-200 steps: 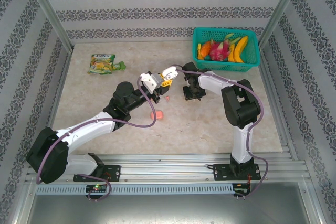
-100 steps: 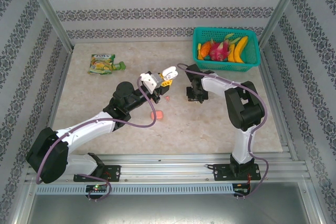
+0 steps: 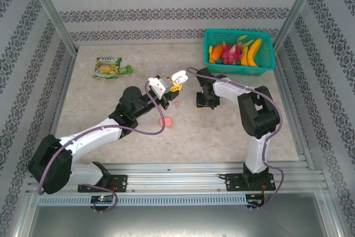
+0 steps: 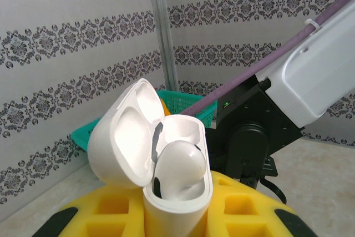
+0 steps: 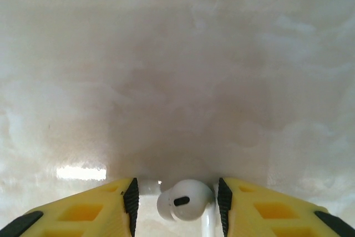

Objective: Insert wireless bluetooth earbuds into charging case

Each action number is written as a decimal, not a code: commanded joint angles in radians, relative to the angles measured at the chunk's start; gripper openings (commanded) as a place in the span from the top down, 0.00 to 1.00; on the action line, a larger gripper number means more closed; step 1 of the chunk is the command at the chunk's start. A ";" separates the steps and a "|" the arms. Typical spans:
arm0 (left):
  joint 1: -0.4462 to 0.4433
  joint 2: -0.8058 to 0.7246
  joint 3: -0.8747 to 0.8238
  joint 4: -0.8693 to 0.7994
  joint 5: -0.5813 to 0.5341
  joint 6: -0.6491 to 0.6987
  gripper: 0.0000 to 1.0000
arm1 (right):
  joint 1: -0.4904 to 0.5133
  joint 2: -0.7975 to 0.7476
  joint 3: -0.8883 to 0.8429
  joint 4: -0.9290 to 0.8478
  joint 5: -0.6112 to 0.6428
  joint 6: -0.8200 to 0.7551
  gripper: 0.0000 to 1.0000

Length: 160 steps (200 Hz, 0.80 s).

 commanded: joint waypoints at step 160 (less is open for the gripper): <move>0.013 -0.011 0.036 0.019 0.013 -0.010 1.00 | 0.005 0.106 0.135 -0.129 0.066 -0.162 0.61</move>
